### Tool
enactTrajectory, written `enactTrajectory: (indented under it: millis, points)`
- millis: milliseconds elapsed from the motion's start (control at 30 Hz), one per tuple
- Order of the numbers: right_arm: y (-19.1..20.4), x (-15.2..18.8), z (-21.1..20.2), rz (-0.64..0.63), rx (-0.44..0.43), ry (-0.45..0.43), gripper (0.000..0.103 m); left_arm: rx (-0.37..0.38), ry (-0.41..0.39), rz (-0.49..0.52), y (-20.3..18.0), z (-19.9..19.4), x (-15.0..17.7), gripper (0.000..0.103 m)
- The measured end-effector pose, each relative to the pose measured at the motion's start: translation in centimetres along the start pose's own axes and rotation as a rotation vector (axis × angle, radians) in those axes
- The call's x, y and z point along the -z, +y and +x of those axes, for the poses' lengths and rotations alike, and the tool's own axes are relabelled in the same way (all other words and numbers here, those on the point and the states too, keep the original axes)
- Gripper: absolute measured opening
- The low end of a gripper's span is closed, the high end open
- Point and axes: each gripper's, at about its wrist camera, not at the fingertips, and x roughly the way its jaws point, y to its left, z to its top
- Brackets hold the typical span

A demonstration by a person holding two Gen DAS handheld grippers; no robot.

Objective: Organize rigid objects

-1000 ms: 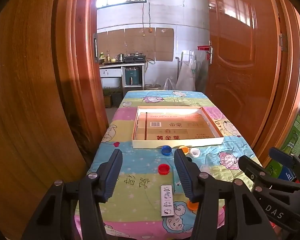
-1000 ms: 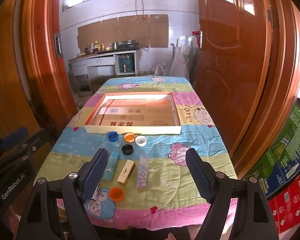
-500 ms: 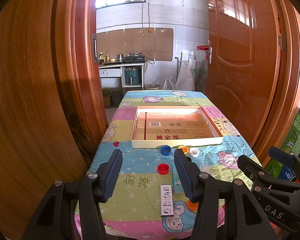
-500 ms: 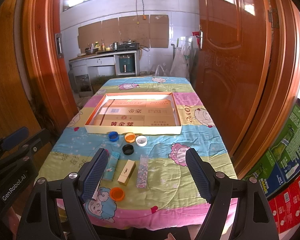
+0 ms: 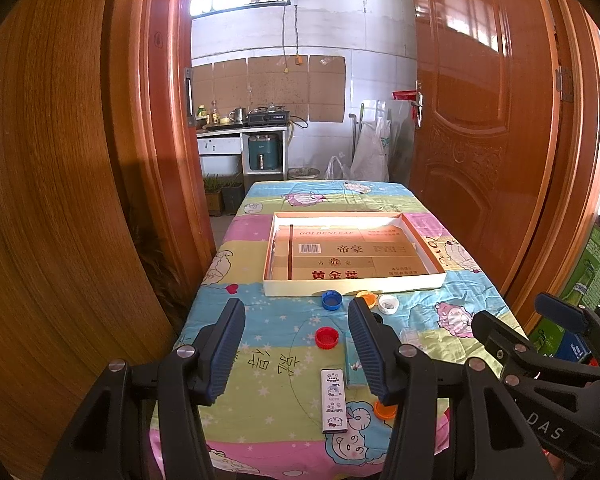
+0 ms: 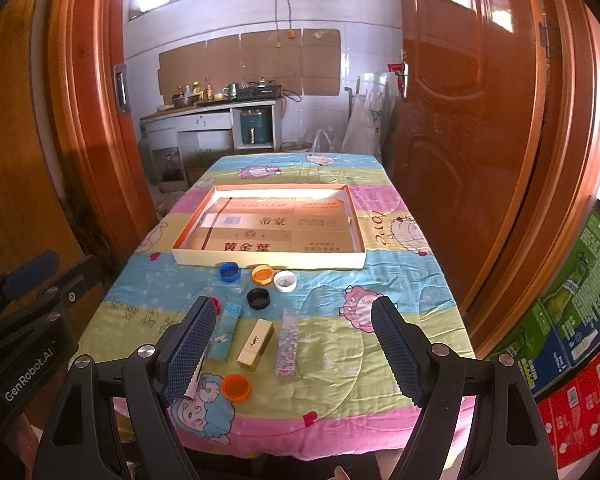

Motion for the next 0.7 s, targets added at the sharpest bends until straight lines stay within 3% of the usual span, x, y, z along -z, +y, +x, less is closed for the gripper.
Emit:
enactTrajectory:
  millis: [700]
  points:
    - [0.12,-0.03,-0.07,0.000,0.001,-0.001,0.081,0.000,0.000,-0.003,-0.17,-0.19,-0.22,0.054]
